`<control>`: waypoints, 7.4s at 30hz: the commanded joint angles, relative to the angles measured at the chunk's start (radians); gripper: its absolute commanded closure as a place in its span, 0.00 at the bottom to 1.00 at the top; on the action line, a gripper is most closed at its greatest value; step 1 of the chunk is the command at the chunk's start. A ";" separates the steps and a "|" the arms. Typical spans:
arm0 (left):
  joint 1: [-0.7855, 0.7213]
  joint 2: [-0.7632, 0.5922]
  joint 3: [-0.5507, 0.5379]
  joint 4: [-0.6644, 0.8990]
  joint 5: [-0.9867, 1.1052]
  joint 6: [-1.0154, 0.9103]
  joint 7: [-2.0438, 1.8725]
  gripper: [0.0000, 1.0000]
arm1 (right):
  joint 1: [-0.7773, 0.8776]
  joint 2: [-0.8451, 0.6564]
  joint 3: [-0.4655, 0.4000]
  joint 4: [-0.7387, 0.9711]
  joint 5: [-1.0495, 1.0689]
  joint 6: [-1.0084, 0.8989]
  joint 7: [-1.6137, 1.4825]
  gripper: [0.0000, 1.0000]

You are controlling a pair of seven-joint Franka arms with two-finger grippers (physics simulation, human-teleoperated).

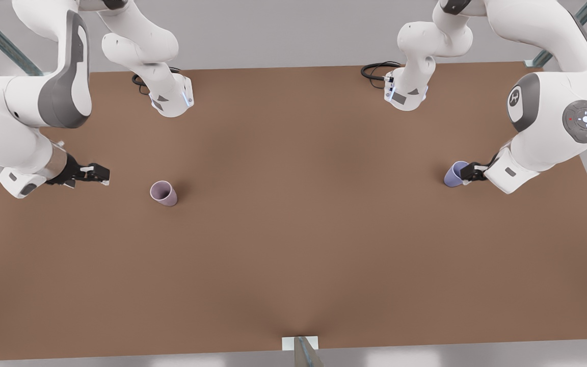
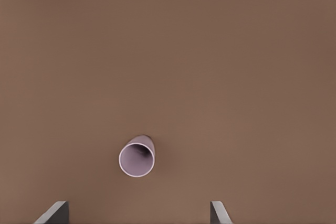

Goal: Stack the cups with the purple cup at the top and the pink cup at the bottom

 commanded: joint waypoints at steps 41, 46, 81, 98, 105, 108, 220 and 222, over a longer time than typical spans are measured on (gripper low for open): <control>0.005 0.050 0.017 -0.024 0.001 0.037 0.057 0.00 | -0.017 0.058 0.027 -0.902 0.017 0.957 -0.024 0.32; 0.008 0.059 0.017 -0.024 0.001 0.052 0.057 0.00 | -0.007 0.084 0.029 -0.886 0.019 0.968 -0.017 0.79; 0.026 -0.144 0.147 -0.603 -0.005 0.523 0.073 0.00 | 0.793 1.019 0.122 0.740 0.093 0.548 1.407 0.43; 0.035 -0.194 0.252 -0.939 0.093 0.776 0.119 0.00 | -0.040 0.030 0.071 0.011 0.027 0.088 0.029 0.00; 0.037 -0.194 0.318 -1.032 0.101 0.881 0.159 0.00 | -0.093 0.013 0.073 0.103 0.014 -0.020 -0.040 0.00; 0.037 -0.191 0.319 -1.063 0.101 0.917 0.161 0.00 | -0.095 0.018 0.073 0.149 0.011 -0.058 -0.044 0.00; -0.092 0.154 -0.146 -0.075 -0.071 0.124 -0.283 0.00 | -0.103 0.053 0.071 0.180 -0.009 -0.015 -0.041 0.00; -0.092 0.085 -0.052 -0.072 -0.047 0.094 -0.106 0.00 | -0.103 0.053 0.071 0.180 -0.009 -0.015 -0.041 0.00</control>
